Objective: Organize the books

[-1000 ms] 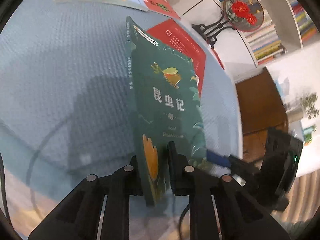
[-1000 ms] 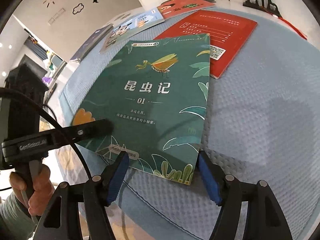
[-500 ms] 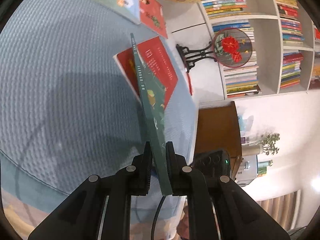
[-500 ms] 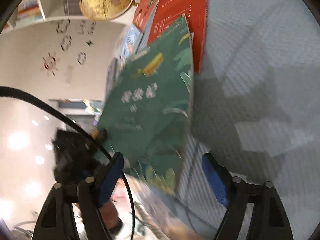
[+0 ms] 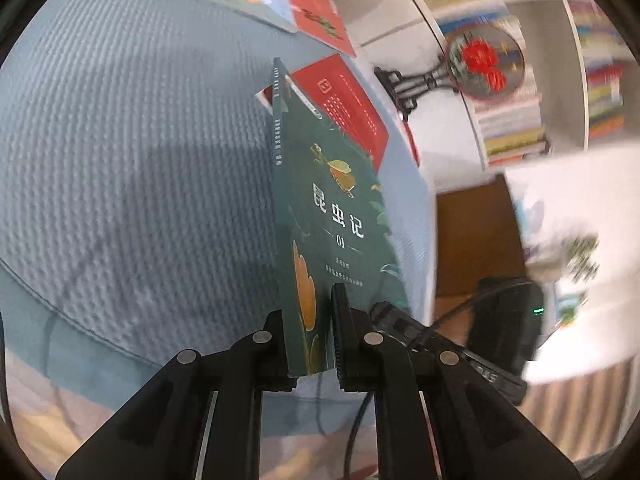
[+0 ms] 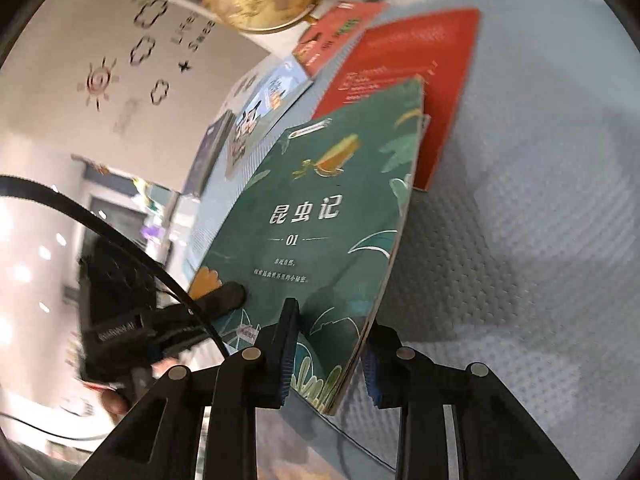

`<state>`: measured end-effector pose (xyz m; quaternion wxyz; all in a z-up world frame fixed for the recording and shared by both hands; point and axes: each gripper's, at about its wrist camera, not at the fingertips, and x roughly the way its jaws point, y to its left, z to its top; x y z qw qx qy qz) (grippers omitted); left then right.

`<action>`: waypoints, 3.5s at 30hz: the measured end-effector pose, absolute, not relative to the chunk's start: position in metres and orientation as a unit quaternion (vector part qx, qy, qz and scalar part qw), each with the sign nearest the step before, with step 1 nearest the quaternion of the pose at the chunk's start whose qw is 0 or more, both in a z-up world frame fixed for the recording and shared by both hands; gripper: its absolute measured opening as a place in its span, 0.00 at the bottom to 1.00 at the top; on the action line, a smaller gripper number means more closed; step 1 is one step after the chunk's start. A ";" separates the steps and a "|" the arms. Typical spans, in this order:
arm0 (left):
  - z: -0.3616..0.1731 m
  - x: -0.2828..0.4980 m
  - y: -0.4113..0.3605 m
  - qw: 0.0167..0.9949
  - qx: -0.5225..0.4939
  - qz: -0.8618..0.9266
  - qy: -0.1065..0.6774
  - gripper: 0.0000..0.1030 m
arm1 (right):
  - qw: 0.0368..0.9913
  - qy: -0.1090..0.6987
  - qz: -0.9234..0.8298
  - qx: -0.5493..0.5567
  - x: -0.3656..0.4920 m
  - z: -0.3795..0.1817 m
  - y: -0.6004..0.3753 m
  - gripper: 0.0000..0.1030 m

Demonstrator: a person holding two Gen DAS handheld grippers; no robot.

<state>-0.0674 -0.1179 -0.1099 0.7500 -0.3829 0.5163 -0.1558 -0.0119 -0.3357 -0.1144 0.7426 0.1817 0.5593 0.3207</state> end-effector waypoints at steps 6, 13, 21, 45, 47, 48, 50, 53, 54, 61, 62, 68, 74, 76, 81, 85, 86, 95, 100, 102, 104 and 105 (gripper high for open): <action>-0.080 -0.088 -0.139 0.799 -0.243 -0.153 0.528 0.09 | 0.779 0.540 0.311 0.066 -0.047 -0.099 -0.306 0.28; -0.052 -0.126 -0.120 0.819 -0.205 -0.157 0.513 0.10 | 0.793 0.517 0.320 0.016 -0.095 -0.073 -0.275 0.28; -0.023 -0.173 -0.062 0.836 -0.226 -0.148 0.477 0.10 | 0.810 0.481 0.336 -0.014 -0.143 -0.038 -0.215 0.28; 0.001 -0.100 0.205 0.884 -0.227 -0.088 0.398 0.11 | 0.825 0.418 0.381 -0.010 -0.062 -0.010 0.057 0.31; -0.005 -0.064 0.229 0.877 -0.229 -0.097 0.410 0.11 | 0.823 0.429 0.371 -0.002 -0.031 -0.013 0.083 0.31; -0.008 -0.047 0.242 0.873 -0.235 -0.103 0.415 0.11 | 0.824 0.432 0.367 0.000 -0.018 -0.015 0.093 0.31; -0.016 -0.014 0.267 0.866 -0.252 -0.115 0.416 0.11 | 0.825 0.437 0.359 0.001 0.013 -0.018 0.115 0.31; -0.032 0.035 0.295 0.866 -0.254 -0.116 0.415 0.11 | 0.827 0.443 0.347 -0.008 0.059 -0.025 0.145 0.31; -0.036 0.045 0.302 0.866 -0.256 -0.115 0.415 0.11 | 0.828 0.443 0.343 -0.011 0.072 -0.027 0.153 0.31; -0.083 0.111 0.338 0.847 -0.278 -0.125 0.436 0.12 | 0.830 0.461 0.313 -0.029 0.143 -0.055 0.185 0.33; -0.088 0.115 0.340 0.842 -0.282 -0.128 0.441 0.12 | 0.826 0.469 0.312 -0.029 0.149 -0.060 0.186 0.33; -0.104 0.122 0.343 0.826 -0.265 -0.111 0.484 0.17 | 0.810 0.495 0.314 -0.018 0.146 -0.082 0.188 0.34; -0.100 0.115 0.346 0.818 -0.239 -0.049 0.521 0.31 | 0.805 0.510 0.303 0.001 0.131 -0.092 0.187 0.43; -0.098 0.109 0.351 0.819 -0.239 -0.015 0.522 0.33 | 0.806 0.514 0.295 -0.003 0.132 -0.092 0.185 0.49; -0.092 0.090 0.356 0.821 -0.201 0.052 0.532 0.33 | 0.809 0.522 0.271 -0.005 0.131 -0.090 0.164 0.52; -0.079 0.059 0.346 0.830 -0.185 0.063 0.522 0.33 | 0.807 0.532 0.255 0.031 0.124 -0.087 0.132 0.53; -0.075 0.054 0.341 0.832 -0.180 0.065 0.520 0.33 | 0.806 0.534 0.252 0.039 0.121 -0.085 0.123 0.53; -0.031 -0.039 0.254 0.856 -0.166 0.057 0.486 0.33 | 0.831 0.487 0.254 0.091 0.050 -0.046 0.027 0.54; -0.016 -0.109 0.184 0.869 -0.182 0.057 0.457 0.33 | 0.845 0.457 0.258 0.100 -0.013 -0.024 -0.049 0.56; -0.010 -0.131 0.157 0.874 -0.182 0.061 0.446 0.33 | 0.856 0.443 0.250 0.098 -0.037 -0.016 -0.080 0.67; -0.003 -0.147 0.134 0.878 -0.183 0.058 0.438 0.33 | 0.865 0.431 0.240 0.092 -0.058 -0.009 -0.109 0.70; 0.000 -0.153 0.122 0.880 -0.184 0.055 0.435 0.33 | 0.867 0.429 0.238 0.088 -0.066 -0.004 -0.121 0.70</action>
